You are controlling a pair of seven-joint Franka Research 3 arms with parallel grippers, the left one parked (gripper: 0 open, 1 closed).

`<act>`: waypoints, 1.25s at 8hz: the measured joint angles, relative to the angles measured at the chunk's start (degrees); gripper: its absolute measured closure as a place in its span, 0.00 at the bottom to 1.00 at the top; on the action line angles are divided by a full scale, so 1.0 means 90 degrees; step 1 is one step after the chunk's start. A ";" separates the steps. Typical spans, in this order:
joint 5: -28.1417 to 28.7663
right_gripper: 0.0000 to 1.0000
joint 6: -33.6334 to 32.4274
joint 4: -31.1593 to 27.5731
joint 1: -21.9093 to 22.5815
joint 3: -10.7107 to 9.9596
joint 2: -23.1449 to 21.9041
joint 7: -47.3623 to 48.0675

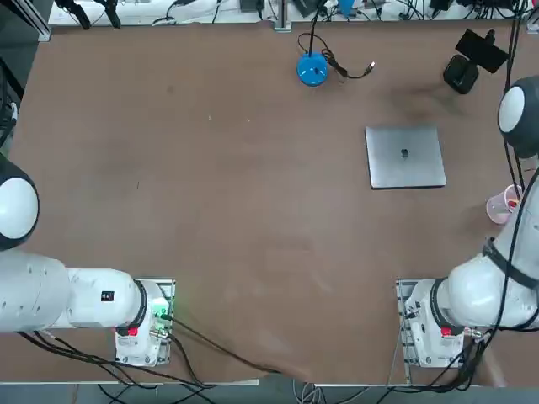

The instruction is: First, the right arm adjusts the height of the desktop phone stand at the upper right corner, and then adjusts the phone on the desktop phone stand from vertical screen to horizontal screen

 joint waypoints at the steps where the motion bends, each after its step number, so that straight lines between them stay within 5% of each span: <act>1: 0.0000 0.00 -0.0082 -0.0248 0.0090 0.0006 -0.0311 0.0471; 7: -0.0470 0.00 0.0356 -0.3754 0.0805 0.0099 -0.3265 0.2433; 10: -0.0487 0.00 0.0412 -0.4613 0.0866 0.0173 -0.4146 0.2575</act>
